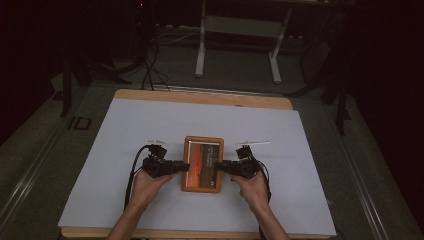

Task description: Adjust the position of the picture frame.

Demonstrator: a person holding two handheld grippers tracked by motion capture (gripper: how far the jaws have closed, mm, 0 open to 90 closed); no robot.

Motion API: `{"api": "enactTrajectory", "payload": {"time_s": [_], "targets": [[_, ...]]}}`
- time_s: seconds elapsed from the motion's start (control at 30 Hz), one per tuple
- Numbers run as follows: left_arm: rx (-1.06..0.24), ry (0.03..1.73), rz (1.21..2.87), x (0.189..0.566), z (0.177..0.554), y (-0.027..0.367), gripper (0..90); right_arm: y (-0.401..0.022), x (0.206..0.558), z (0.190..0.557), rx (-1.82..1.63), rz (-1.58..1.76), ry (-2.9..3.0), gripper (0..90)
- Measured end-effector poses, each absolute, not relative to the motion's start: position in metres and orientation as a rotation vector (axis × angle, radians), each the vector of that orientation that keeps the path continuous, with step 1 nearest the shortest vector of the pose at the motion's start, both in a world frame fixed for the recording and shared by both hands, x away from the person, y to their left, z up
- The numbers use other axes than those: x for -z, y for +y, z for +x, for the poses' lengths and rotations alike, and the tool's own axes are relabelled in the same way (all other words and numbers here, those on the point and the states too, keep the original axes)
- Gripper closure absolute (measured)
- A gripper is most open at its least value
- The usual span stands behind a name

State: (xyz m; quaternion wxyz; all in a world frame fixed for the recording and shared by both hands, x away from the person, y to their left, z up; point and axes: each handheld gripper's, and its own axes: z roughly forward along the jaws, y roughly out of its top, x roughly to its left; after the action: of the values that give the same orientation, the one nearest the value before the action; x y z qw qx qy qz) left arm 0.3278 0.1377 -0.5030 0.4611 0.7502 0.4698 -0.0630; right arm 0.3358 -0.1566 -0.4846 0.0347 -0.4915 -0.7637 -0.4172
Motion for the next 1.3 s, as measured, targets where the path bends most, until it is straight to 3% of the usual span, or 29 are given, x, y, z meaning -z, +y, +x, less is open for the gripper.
{"api": "enactTrajectory", "payload": {"time_s": [1.3], "targets": [[0.208, 1.229, 1.802, 0.508, 0.367, 0.115, 67.2, -0.173, 0.485, 0.374, 1.235, -1.63, -2.307, 61.5]]}}
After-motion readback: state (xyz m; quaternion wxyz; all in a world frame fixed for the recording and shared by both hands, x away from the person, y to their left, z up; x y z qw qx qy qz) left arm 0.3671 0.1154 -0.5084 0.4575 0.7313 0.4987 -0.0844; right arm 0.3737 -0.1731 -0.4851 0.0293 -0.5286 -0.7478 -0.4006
